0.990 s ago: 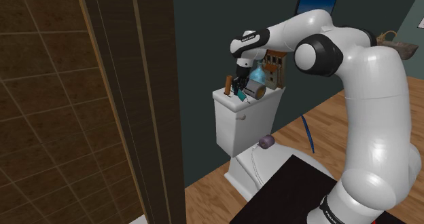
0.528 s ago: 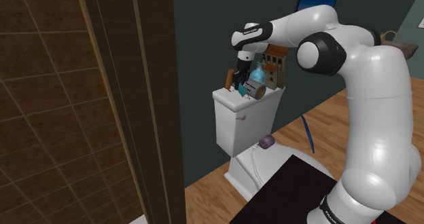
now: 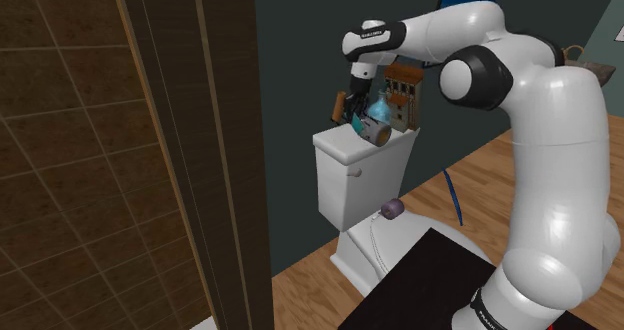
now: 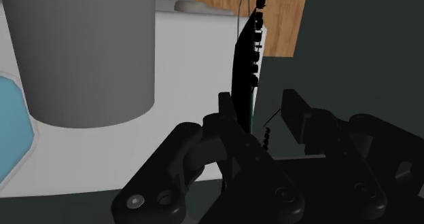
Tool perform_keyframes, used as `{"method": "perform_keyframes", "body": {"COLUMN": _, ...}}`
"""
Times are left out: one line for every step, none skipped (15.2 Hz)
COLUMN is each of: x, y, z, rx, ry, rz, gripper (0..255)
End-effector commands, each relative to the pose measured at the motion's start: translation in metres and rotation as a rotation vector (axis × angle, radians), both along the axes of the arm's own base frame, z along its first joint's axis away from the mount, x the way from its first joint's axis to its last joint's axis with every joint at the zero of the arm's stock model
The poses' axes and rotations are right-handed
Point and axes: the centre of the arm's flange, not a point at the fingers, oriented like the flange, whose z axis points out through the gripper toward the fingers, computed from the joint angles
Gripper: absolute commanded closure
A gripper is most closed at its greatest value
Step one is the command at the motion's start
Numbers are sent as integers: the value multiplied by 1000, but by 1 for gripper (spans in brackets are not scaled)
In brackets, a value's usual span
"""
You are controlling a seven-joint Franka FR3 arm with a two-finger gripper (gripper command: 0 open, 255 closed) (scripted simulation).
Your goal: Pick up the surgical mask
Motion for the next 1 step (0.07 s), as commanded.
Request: {"method": "perform_keyframes", "body": {"x": 0, "y": 0, "z": 3, "rx": 0, "ry": 0, "rz": 0, "gripper": 255}}
